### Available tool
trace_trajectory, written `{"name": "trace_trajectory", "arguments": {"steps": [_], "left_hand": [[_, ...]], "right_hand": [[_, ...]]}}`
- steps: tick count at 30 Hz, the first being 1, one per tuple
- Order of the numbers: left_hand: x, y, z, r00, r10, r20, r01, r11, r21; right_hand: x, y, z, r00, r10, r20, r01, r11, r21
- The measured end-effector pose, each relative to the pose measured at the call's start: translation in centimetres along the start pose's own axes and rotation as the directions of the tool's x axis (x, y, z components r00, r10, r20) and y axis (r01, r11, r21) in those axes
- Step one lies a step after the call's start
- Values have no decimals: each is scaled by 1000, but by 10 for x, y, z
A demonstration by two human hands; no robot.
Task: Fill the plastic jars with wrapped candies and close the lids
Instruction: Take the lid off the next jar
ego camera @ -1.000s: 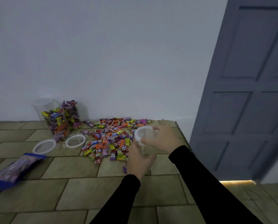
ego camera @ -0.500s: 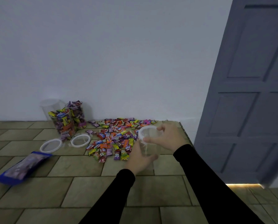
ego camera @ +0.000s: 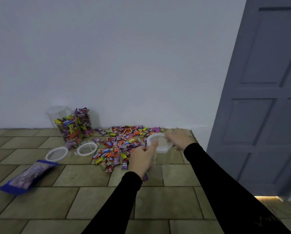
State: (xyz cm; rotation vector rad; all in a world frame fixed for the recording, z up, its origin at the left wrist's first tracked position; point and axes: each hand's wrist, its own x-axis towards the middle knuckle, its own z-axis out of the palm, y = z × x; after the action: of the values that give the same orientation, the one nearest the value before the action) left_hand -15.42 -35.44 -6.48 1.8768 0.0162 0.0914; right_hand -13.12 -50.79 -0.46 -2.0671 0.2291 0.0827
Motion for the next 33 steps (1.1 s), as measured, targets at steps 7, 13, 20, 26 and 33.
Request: {"name": "trace_trajectory", "arguments": {"steps": [7, 13, 20, 26, 33], "left_hand": [[9, 6, -3, 1000, -20, 0, 20, 988, -152], [8, 8, 7, 992, -123, 19, 120, 905, -408], [15, 11, 4, 997, -74, 20, 76, 915, -397], [16, 14, 3, 997, -73, 32, 80, 929, -361], [14, 14, 4, 998, -62, -15, 52, 927, -372]], "right_hand": [[17, 6, 7, 974, 198, 107, -221, 931, 291], [22, 0, 9, 964, 251, 89, -267, 916, 299], [22, 4, 8, 960, 257, 114, -280, 910, 306], [20, 1, 10, 959, 258, 116, -281, 921, 270], [16, -3, 4, 988, 153, -5, -148, 966, 210]]}}
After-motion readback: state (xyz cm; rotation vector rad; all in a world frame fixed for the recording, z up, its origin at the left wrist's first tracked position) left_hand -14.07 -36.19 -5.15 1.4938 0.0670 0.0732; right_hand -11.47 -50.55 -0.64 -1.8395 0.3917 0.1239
